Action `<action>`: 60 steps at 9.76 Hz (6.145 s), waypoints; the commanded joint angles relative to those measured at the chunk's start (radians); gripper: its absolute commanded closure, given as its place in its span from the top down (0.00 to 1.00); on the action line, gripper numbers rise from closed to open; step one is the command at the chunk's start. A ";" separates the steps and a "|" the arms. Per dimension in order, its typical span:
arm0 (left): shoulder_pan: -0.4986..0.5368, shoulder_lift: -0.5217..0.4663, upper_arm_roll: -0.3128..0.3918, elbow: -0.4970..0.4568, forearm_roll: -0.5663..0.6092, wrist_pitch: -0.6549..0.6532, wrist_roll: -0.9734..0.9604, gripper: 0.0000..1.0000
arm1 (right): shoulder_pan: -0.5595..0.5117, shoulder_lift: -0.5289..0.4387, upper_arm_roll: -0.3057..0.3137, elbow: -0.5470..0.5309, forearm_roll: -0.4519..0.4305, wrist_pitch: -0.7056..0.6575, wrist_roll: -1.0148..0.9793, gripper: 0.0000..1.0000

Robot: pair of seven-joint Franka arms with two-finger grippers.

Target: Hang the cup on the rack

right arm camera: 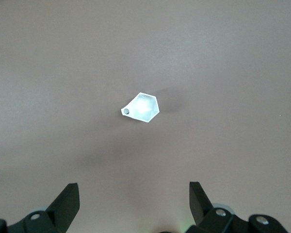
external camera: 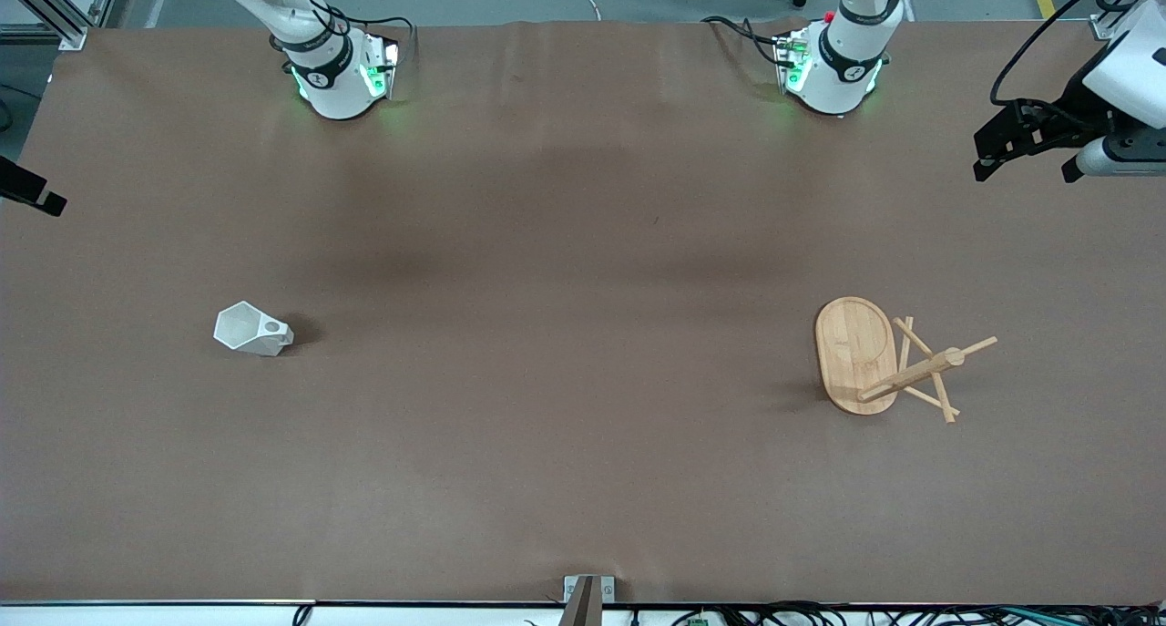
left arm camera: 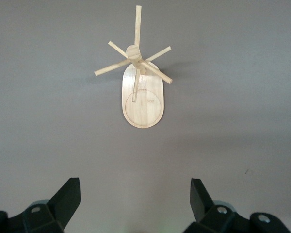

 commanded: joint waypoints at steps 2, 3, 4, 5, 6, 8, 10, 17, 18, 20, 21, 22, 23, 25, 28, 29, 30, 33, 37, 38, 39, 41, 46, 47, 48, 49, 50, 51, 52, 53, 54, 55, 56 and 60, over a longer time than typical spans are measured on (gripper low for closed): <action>0.004 0.023 -0.004 0.001 -0.001 -0.011 0.015 1.00 | -0.017 -0.027 0.011 -0.032 -0.014 0.009 -0.016 1.00; 0.006 0.023 -0.004 0.002 -0.001 -0.009 0.015 1.00 | -0.017 -0.027 0.011 -0.032 -0.014 0.009 -0.016 1.00; 0.004 0.023 -0.004 0.002 -0.001 -0.009 0.009 1.00 | -0.017 -0.027 0.011 -0.033 -0.014 0.009 -0.016 1.00; 0.003 0.032 -0.005 0.017 -0.001 -0.009 0.010 1.00 | -0.018 -0.027 0.011 -0.033 -0.014 0.009 -0.020 1.00; 0.003 0.052 -0.007 0.028 -0.003 -0.011 0.012 1.00 | -0.020 -0.027 0.011 -0.033 -0.014 0.009 -0.022 1.00; 0.003 0.052 -0.008 0.027 -0.006 -0.011 0.015 1.00 | -0.040 -0.009 0.010 -0.036 -0.014 0.035 -0.043 1.00; -0.003 0.052 -0.011 0.025 -0.006 -0.011 -0.003 1.00 | -0.041 0.065 0.010 -0.093 -0.015 0.157 -0.049 1.00; -0.003 0.046 -0.013 0.024 -0.004 -0.018 -0.008 1.00 | -0.055 0.140 0.007 -0.749 -0.035 1.045 -0.216 1.00; -0.003 0.045 -0.013 0.024 -0.004 -0.038 -0.008 1.00 | -0.054 0.169 0.007 -0.790 -0.035 1.134 -0.216 1.00; -0.003 0.043 -0.013 0.027 -0.004 -0.051 -0.003 1.00 | -0.052 0.241 0.007 -0.797 -0.035 1.206 -0.215 1.00; -0.005 0.045 -0.013 0.027 -0.007 -0.051 -0.011 1.00 | -0.052 0.248 0.007 -0.800 -0.035 1.203 -0.215 1.00; -0.005 0.046 -0.013 0.027 -0.007 -0.049 -0.011 1.00 | -0.051 0.266 0.007 -0.799 -0.035 1.207 -0.216 1.00; -0.005 0.046 -0.013 0.027 -0.010 -0.049 -0.011 1.00 | -0.051 0.269 0.007 -0.799 -0.035 1.204 -0.216 0.99; -0.005 0.045 -0.013 0.027 -0.010 -0.049 -0.009 1.00 | -0.047 0.268 0.010 -0.799 -0.035 1.159 -0.215 0.90; -0.005 0.045 -0.013 0.025 -0.010 -0.051 -0.009 1.00 | -0.044 0.266 0.010 -0.792 -0.034 1.118 -0.215 0.63; -0.003 0.042 -0.022 0.025 -0.012 -0.054 -0.009 1.00 | -0.044 0.266 0.010 -0.789 -0.032 1.118 -0.213 0.53; -0.002 0.040 -0.023 0.025 -0.012 -0.055 -0.009 1.00 | -0.046 0.266 0.010 -0.780 -0.028 1.118 -0.213 0.51; -0.003 0.040 -0.025 0.025 -0.012 -0.054 -0.011 1.00 | -0.044 0.268 0.010 -0.768 -0.023 1.122 -0.204 0.49; -0.003 0.040 -0.025 0.027 -0.012 -0.054 -0.011 1.00 | -0.046 0.269 0.011 -0.777 -0.022 1.123 -0.204 0.34; -0.002 0.042 -0.025 0.027 -0.010 -0.054 -0.009 1.00 | -0.046 0.269 0.011 -0.777 -0.020 1.120 -0.203 0.29; -0.002 0.042 -0.025 0.028 -0.012 -0.054 -0.009 1.00 | -0.046 0.271 0.011 -0.777 -0.015 1.120 -0.201 0.21; -0.002 0.042 -0.025 0.030 -0.012 -0.052 -0.009 1.00 | -0.043 0.271 0.011 -0.771 -0.011 1.109 -0.200 0.00; -0.006 0.046 -0.025 0.030 -0.013 -0.046 -0.009 1.00 | -0.041 0.255 0.022 -0.506 -0.011 0.768 -0.236 0.00; -0.006 0.048 -0.027 0.030 -0.013 -0.044 -0.009 1.00 | -0.041 0.255 0.039 -0.449 -0.002 0.702 -0.235 0.00; -0.008 0.048 -0.027 0.030 -0.013 -0.041 -0.009 1.00 | -0.041 0.246 0.057 -0.423 0.055 0.653 -0.233 0.00; -0.008 0.048 -0.027 0.030 -0.015 -0.041 -0.009 1.00 | -0.040 0.223 0.077 -0.421 0.134 0.620 -0.233 0.00; -0.009 0.048 -0.028 0.030 -0.015 -0.040 -0.009 1.00 | -0.035 0.202 0.114 -0.423 0.223 0.593 -0.232 0.00; -0.009 0.052 -0.037 0.030 -0.015 -0.035 -0.009 1.00 | -0.034 0.197 0.160 -0.424 0.353 0.554 -0.230 0.00; -0.009 0.052 -0.040 0.030 -0.015 -0.028 -0.009 1.00 | -0.034 0.194 0.210 -0.430 0.492 0.534 -0.230 0.00; -0.009 0.052 -0.042 0.030 -0.015 -0.028 -0.005 1.00 | -0.032 0.193 0.246 -0.433 0.580 0.526 -0.229 0.00; -0.009 0.052 -0.046 0.030 -0.016 -0.028 0.015 1.00 | -0.034 0.192 0.287 -0.435 0.677 0.522 -0.227 0.00; -0.009 0.052 -0.057 0.031 -0.035 -0.028 0.017 1.00 | -0.032 0.197 0.324 -0.434 0.805 0.525 -0.229 0.00; -0.009 0.052 -0.071 0.031 -0.068 -0.028 0.018 1.00 | -0.023 0.200 0.353 -0.433 0.896 0.525 -0.253 0.00; -0.012 0.055 -0.196 0.031 -0.214 -0.026 0.125 1.00 | 0.008 0.212 0.474 -0.435 1.099 0.529 -0.301 0.00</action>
